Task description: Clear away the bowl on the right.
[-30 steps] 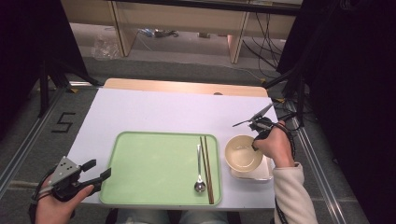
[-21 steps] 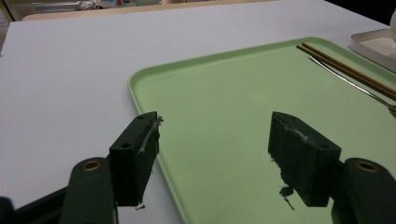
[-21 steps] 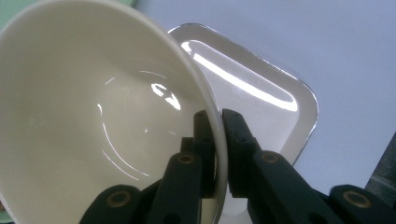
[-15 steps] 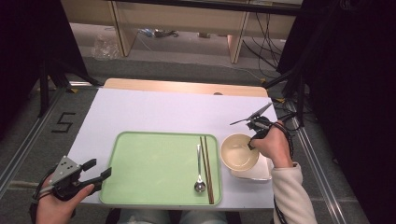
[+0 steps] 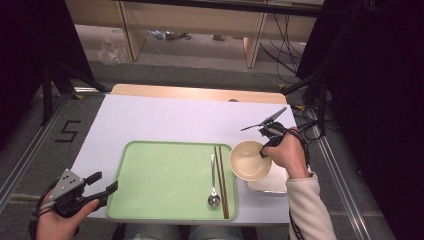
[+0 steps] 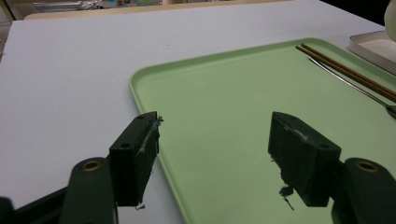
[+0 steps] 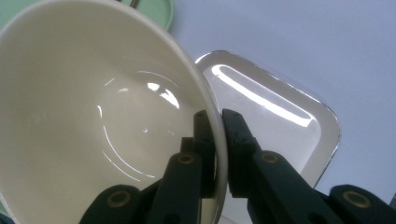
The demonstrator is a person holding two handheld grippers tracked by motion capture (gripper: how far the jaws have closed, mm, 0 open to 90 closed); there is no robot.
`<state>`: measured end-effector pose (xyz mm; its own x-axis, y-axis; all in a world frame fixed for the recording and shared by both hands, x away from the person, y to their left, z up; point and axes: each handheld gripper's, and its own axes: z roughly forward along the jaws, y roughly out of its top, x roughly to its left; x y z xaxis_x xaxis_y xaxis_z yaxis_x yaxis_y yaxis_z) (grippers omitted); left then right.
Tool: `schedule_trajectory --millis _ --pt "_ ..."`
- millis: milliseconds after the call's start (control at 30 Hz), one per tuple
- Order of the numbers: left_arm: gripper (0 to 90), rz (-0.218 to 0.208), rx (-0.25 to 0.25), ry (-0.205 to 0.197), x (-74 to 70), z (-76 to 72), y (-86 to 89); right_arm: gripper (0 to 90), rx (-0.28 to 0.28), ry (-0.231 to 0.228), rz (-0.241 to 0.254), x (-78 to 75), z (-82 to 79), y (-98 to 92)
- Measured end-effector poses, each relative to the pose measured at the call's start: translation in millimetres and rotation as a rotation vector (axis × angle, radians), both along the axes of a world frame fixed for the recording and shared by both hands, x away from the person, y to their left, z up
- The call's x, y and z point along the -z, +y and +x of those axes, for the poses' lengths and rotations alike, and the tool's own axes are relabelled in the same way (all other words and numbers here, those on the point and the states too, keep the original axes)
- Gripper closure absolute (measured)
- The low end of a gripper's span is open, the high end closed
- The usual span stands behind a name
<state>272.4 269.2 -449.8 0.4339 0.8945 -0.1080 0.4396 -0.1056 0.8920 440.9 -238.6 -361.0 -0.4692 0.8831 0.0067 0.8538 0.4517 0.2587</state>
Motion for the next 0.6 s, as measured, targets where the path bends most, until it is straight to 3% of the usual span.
schedule_trajectory --millis 33,100,133,233,433,467,533,600 --pt "33.4 0.001 0.000 -0.001 0.0 0.0 -0.1 85.5 0.035 0.009 -0.003 -0.8 -1.7 3.7" --pt "33.4 -0.001 -0.001 -0.001 -0.2 0.3 -0.4 85.4 -0.013 0.002 -0.003 -0.4 0.2 3.1" --pt "33.4 -0.005 0.001 -0.003 0.3 0.8 -0.8 85.4 0.042 0.007 -0.011 -1.1 -2.3 8.1" --pt "33.4 -0.006 0.001 0.002 0.4 1.1 -1.5 85.5 0.006 0.011 0.000 -0.9 -0.8 8.6" --pt "33.3 -0.001 0.001 0.004 0.9 1.4 -1.0 85.4 0.003 0.011 0.007 -3.2 -1.7 13.6" --pt "33.3 -0.002 -0.002 0.006 0.9 1.2 -1.0 85.4 0.001 0.022 0.027 -4.1 -1.5 14.0" --pt "33.3 -0.001 -0.002 0.006 0.9 1.2 -1.1 85.4 0.023 0.017 0.019 -4.6 -2.8 17.8" --pt "33.3 -0.001 0.001 0.006 1.0 1.5 -1.2 85.4 -0.001 0.016 0.038 -4.0 -1.2 18.0"
